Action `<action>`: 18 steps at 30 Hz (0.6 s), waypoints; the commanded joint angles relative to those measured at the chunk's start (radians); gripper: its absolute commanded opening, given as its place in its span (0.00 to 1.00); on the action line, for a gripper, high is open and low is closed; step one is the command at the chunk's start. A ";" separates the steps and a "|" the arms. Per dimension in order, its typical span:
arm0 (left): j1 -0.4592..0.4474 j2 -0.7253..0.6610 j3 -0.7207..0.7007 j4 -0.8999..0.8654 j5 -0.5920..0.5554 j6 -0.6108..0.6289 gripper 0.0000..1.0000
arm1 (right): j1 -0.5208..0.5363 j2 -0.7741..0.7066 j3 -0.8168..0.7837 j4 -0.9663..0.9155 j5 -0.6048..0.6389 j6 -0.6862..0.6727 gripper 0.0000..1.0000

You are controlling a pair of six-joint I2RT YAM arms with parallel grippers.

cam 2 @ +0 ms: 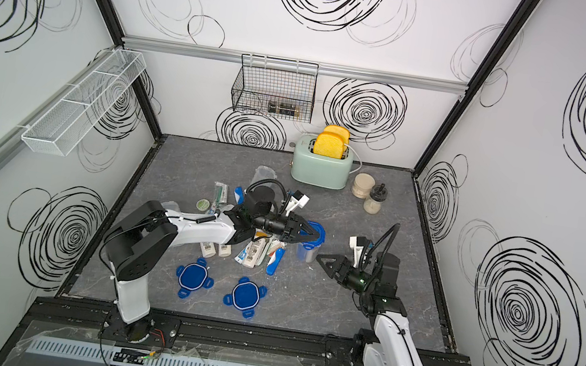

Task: Take out toiletry kits
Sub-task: Unfasten the latch on the container.

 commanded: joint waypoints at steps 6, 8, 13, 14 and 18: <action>0.015 0.071 0.031 0.173 0.042 -0.136 0.23 | -0.003 0.003 -0.003 0.032 -0.032 -0.020 0.83; 0.011 0.079 0.037 0.151 0.038 -0.126 0.23 | -0.003 0.008 -0.002 0.033 -0.034 -0.021 0.83; 0.009 0.079 0.066 -0.015 0.007 -0.025 0.22 | -0.003 0.024 0.003 0.040 -0.043 -0.022 0.83; 0.009 0.078 0.070 -0.040 0.001 -0.011 0.21 | -0.003 0.027 0.002 0.042 -0.046 -0.020 0.83; 0.011 0.094 0.080 -0.104 -0.011 0.001 0.20 | 0.002 0.027 -0.002 0.061 -0.057 -0.020 0.81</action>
